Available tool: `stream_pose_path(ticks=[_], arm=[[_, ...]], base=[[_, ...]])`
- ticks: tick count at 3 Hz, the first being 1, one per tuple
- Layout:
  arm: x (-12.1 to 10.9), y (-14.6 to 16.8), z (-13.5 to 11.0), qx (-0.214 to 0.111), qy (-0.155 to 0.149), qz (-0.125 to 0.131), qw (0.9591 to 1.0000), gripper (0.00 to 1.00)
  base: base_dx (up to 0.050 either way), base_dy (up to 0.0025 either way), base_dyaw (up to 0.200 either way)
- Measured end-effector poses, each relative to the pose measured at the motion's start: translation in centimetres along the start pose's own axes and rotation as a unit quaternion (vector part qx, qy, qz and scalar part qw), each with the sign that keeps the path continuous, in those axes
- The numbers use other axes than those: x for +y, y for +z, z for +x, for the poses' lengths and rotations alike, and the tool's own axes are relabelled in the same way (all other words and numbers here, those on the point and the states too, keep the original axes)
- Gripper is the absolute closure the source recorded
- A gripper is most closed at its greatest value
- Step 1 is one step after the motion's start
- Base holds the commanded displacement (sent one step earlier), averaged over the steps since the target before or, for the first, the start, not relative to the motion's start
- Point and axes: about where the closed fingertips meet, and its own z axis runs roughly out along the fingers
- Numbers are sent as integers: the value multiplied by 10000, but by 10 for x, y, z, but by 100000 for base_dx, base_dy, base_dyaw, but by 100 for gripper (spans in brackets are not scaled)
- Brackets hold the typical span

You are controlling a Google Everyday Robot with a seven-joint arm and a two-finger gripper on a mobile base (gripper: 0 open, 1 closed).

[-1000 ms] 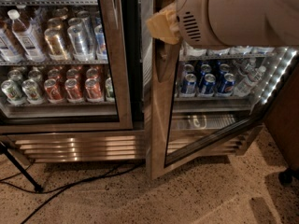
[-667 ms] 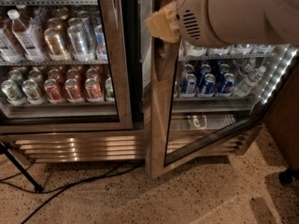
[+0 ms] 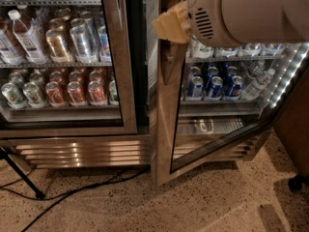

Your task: Open right fridge door

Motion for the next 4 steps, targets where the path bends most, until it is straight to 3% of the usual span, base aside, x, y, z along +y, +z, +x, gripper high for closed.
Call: stream_pose_path(ticks=[1,2,4], arm=[[0,0,0,0,0,0,10000,100],[0,0,0,0,0,0,10000,100],[0,0,0,-1,-1,0,10000,58]], base=[[-5000,0,-2],[0,0,0],[0,0,0]])
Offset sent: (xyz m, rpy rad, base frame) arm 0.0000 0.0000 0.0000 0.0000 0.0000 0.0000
